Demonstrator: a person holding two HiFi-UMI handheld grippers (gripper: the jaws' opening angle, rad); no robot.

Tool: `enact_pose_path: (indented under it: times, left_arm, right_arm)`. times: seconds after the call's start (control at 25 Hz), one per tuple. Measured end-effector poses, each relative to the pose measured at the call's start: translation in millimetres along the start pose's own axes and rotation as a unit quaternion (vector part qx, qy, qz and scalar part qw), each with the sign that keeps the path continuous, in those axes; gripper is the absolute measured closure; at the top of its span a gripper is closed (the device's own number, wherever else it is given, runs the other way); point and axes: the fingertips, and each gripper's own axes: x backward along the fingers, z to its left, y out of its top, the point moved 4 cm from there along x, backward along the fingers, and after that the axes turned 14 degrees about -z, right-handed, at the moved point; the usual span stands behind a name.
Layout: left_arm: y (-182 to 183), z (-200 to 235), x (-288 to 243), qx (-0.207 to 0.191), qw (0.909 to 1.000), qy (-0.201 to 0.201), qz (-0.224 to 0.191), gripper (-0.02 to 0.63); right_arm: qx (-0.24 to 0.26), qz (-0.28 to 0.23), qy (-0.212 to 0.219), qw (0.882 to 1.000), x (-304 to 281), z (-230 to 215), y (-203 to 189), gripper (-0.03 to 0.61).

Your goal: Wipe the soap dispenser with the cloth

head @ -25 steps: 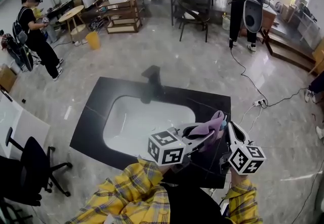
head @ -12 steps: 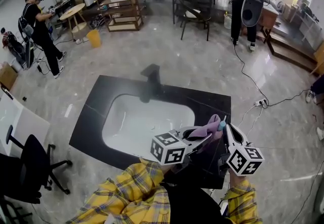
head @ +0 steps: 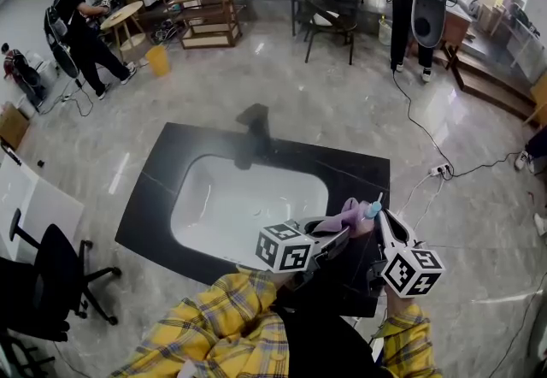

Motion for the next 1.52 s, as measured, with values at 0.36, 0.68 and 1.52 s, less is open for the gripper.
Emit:
enact_pose_path:
  times: [0.36,0.68,1.52]
  left_arm:
    - [-15.1,18.4,-3.4,0.047,0.9987,-0.002,0.019,0.526]
    - [-2.1,26.1,18.2,0.006,0.9996,0.014,0.025,0.526]
    - [17.8,12.5,45.4,-0.011,0.9999,0.005,-0.004,0.526]
  right_arm:
    - [0.006,0.002,0.006,1.000,2.3,0.4,0.3,0.571]
    - [0.065,-0.029,0.084,0.994,11.4,-2.9,26.8,0.571]
    - [0.198,0.094,0.416,0.882,-32.2,31.6,0.4,0.359]
